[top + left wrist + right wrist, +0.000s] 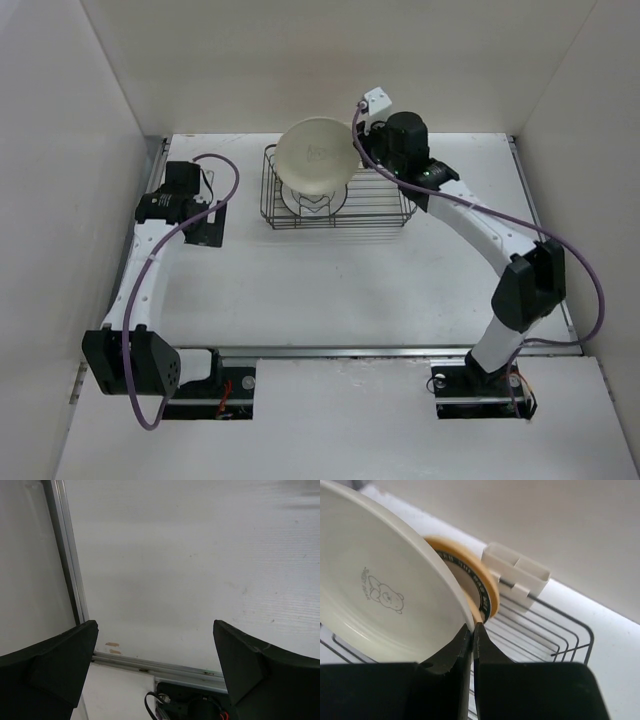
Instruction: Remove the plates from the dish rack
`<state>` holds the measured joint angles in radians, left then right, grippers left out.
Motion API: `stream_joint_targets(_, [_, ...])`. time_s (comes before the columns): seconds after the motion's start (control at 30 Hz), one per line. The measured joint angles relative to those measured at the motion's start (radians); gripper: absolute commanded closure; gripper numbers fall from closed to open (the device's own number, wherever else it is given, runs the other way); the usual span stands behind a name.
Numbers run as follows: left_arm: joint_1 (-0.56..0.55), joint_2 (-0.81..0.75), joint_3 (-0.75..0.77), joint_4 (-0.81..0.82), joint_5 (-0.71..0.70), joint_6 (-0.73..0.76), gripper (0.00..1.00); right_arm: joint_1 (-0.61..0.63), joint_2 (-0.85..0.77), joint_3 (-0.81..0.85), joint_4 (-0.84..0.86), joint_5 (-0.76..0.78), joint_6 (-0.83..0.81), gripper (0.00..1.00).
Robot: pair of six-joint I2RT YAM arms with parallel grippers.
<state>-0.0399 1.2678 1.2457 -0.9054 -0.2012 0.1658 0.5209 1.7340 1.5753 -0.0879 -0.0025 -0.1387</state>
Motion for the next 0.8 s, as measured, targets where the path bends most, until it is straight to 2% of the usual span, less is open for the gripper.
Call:
stream_joint_targets(0.17, [0.000,0.040,0.042,0.012,0.025,0.011,0.00,0.004,-0.098,-0.008,0.043,0.018,0.092,1.00])
stream_joint_targets(0.37, [0.000,0.063,0.092,0.037,0.059,0.013,0.00,0.019,-0.120,-0.040,-0.093,-0.228,0.135,1.00])
stream_joint_targets(0.6, [0.000,0.090,0.110,0.063,0.075,0.011,0.00,0.166,-0.043,-0.283,-0.261,-0.389,0.187,1.00])
stream_joint_targets(0.8, [-0.002,0.102,0.109,0.079,0.082,0.011,0.00,0.267,0.026,-0.340,-0.292,-0.373,0.282,1.00])
